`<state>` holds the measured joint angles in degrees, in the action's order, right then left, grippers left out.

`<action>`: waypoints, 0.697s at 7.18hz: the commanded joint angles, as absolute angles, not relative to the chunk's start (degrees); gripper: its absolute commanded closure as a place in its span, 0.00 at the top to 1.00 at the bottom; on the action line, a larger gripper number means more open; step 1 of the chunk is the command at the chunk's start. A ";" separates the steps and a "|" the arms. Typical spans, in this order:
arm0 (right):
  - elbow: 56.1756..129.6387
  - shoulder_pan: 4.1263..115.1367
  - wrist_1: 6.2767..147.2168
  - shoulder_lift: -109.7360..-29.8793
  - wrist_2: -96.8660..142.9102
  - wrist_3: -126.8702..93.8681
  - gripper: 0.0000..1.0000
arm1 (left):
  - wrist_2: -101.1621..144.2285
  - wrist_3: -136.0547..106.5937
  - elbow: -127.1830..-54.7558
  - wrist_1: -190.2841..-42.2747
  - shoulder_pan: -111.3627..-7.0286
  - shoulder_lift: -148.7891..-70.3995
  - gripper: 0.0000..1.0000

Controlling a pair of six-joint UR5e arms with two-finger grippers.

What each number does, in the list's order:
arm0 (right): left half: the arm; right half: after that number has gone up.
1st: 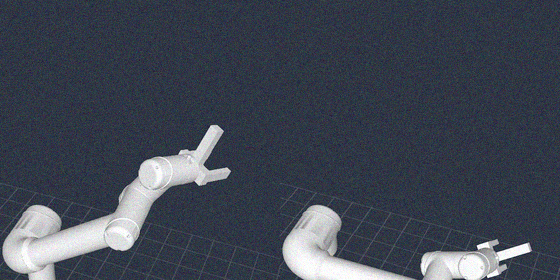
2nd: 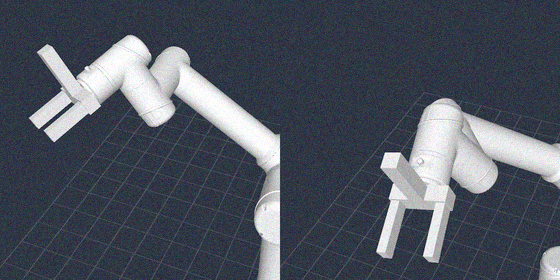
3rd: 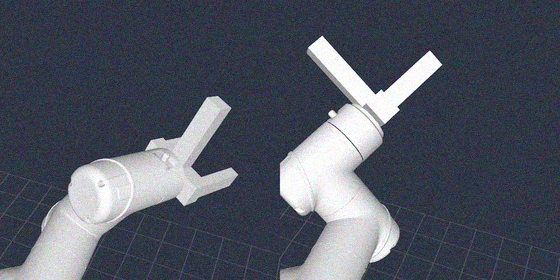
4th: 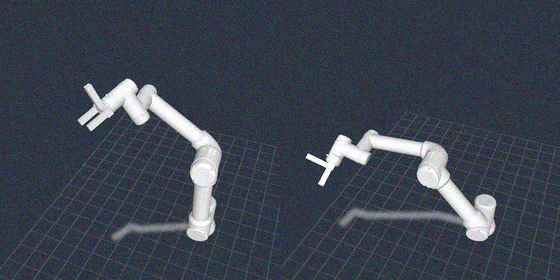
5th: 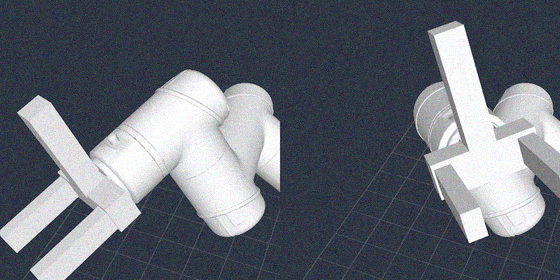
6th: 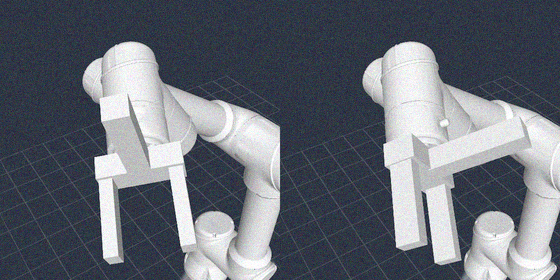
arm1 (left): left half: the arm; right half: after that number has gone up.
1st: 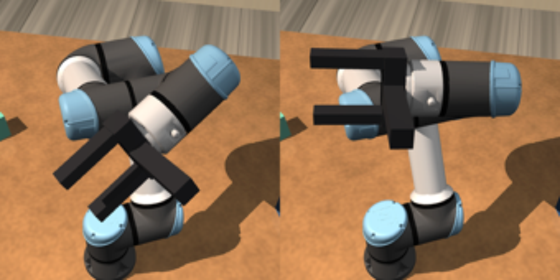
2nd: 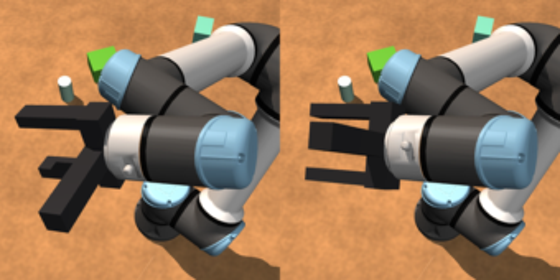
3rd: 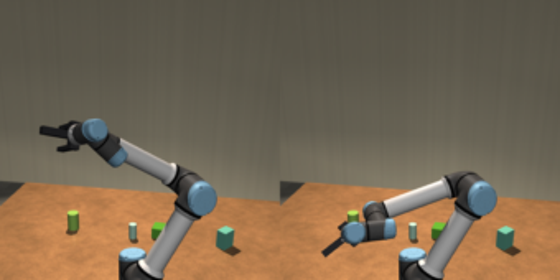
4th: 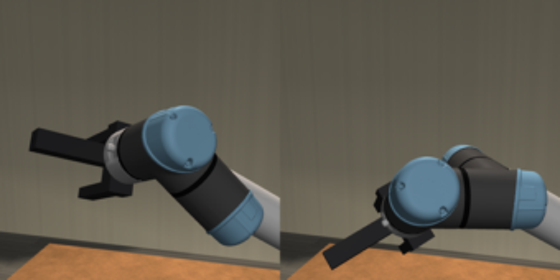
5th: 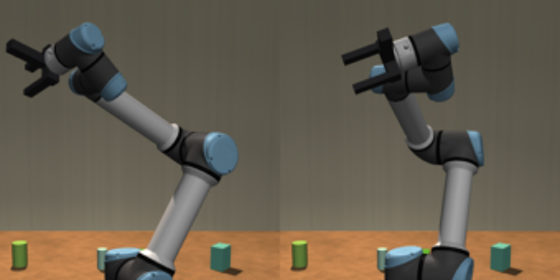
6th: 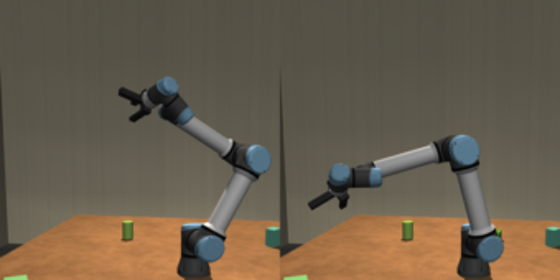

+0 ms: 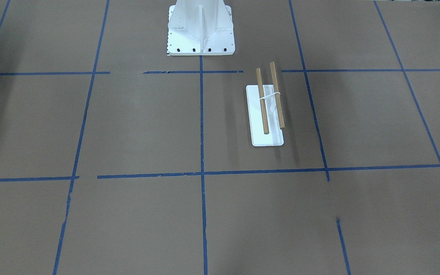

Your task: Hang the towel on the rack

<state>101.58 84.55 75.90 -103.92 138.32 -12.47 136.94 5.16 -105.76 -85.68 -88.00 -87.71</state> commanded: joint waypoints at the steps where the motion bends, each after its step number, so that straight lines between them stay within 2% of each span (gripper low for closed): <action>1: 99.33 83.76 74.97 -104.07 135.03 -11.26 1.00 | 137.46 5.01 -104.42 -89.11 -87.98 -87.80 1.00; 2: 97.58 83.50 75.06 -103.89 129.52 -2.64 0.99 | 137.46 5.10 -103.89 -89.82 -87.98 -87.72 1.00; 3: 92.43 83.50 75.06 -102.23 129.03 7.46 0.94 | 138.33 5.18 -103.54 -89.91 -87.98 -87.71 1.00; 5: 84.85 83.50 74.97 -99.42 128.76 9.23 0.91 | 138.95 5.10 -103.36 -89.91 -87.98 -87.63 1.00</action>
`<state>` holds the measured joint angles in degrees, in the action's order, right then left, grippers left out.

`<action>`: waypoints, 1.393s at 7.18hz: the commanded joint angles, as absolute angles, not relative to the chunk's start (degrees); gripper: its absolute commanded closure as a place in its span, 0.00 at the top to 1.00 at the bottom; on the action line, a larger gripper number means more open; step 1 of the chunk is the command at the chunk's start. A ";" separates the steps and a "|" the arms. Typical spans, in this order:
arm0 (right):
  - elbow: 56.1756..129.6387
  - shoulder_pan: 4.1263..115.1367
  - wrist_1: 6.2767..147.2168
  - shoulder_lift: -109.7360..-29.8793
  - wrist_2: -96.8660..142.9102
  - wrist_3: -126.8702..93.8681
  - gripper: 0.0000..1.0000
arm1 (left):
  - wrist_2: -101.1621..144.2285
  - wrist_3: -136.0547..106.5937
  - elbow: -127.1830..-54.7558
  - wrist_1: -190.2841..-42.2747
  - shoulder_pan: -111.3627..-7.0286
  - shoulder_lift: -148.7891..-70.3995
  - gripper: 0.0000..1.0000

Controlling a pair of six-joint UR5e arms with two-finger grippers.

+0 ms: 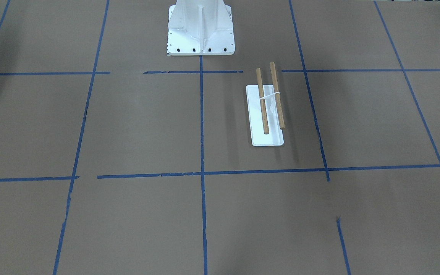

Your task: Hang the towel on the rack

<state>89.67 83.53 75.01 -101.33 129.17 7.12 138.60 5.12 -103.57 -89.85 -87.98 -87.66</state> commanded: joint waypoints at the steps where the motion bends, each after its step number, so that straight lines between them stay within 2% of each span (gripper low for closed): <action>1: 81.16 83.50 74.88 -97.58 128.76 8.88 0.91 | 139.56 5.10 -103.36 -89.91 -87.98 -87.63 1.00; 2: 78.86 83.50 74.88 -96.43 128.67 8.96 0.91 | 139.57 5.10 -103.45 -89.91 -87.98 -87.63 1.00; 4: 77.18 83.58 74.88 -95.98 128.41 8.09 0.81 | 139.66 5.10 -103.53 -89.91 -87.98 -87.63 1.00; 6: 75.85 83.58 74.88 -95.37 127.19 7.56 0.62 | 139.66 5.10 -103.71 -89.91 -87.98 -87.63 1.00; 7: 75.59 83.67 74.88 -95.36 126.66 7.47 0.42 | 139.66 5.10 -103.80 -89.91 -87.98 -87.63 1.00; 8: 75.59 83.67 74.88 -95.27 126.13 7.47 0.00 | 139.66 5.10 -103.80 -89.91 -87.98 -87.63 1.00; 10: 74.98 83.76 74.88 -95.36 125.68 7.56 0.00 | 139.66 5.10 -103.97 -89.83 -87.98 -87.54 1.00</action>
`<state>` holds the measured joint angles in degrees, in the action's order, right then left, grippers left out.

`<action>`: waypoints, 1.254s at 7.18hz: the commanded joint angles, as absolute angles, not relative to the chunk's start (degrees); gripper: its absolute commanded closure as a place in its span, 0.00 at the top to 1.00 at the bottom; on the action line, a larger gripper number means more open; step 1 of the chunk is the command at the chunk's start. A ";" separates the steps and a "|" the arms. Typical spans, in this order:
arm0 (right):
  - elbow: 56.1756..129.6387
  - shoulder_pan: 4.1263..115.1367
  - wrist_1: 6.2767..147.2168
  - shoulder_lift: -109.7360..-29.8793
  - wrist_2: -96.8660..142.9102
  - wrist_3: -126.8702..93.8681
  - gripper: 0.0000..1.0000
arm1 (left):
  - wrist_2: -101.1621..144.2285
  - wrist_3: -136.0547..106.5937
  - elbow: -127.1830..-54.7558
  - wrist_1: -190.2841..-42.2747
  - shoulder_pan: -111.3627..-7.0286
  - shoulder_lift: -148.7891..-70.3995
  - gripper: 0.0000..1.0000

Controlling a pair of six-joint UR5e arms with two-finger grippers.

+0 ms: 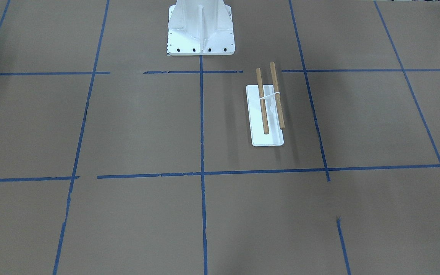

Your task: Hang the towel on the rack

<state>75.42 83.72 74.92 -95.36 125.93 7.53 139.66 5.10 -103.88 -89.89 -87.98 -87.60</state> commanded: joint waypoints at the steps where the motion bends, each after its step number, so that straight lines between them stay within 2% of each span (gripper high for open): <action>1: 74.80 83.93 74.88 -95.27 125.68 7.56 0.00 | 139.66 5.10 -103.97 -89.82 -87.98 -87.54 1.00; 3: 76.62 89.78 76.27 -92.57 127.08 7.30 0.00 | 139.66 5.10 -104.06 -89.82 -88.07 -87.63 1.00; 6: 101.69 90.26 95.92 -96.40 139.24 2.68 0.00 | 143.26 5.27 -104.06 -90.00 -87.98 -87.63 1.00; 9: 115.53 86.67 96.24 -95.73 152.47 -21.88 0.00 | 146.14 2.83 -103.71 -92.70 -87.89 -87.80 1.00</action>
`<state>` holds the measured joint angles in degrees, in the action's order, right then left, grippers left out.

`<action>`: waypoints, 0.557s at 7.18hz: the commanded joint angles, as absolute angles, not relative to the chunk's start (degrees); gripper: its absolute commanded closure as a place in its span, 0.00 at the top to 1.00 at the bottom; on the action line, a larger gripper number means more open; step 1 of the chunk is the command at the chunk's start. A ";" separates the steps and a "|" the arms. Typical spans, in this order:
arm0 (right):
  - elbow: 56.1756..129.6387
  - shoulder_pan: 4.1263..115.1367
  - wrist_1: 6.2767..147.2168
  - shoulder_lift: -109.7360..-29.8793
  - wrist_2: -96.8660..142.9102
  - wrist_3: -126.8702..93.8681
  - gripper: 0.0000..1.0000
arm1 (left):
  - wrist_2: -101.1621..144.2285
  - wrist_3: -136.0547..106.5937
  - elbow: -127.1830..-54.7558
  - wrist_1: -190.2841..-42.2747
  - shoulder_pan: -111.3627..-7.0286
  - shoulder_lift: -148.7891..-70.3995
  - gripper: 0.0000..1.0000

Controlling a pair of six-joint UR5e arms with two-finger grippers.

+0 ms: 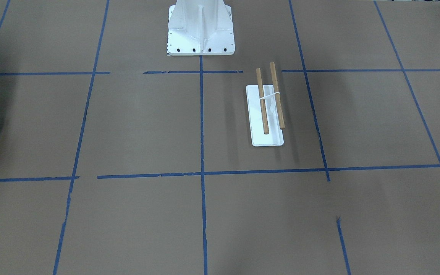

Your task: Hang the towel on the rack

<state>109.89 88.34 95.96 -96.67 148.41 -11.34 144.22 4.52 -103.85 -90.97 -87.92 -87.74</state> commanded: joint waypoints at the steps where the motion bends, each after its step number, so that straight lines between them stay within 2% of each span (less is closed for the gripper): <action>1: 118.53 83.53 95.89 -91.71 153.10 -33.72 0.00 | 146.77 -3.97 -103.97 -97.34 -86.76 -87.89 1.00; 4: 119.71 68.95 94.22 -70.37 153.46 -68.48 0.00 | 146.78 -35.63 -103.97 -119.56 -76.58 -88.93 1.00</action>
<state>119.62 74.64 94.59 -78.49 153.55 -56.54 146.79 -21.39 -103.96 -111.52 -80.11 -88.18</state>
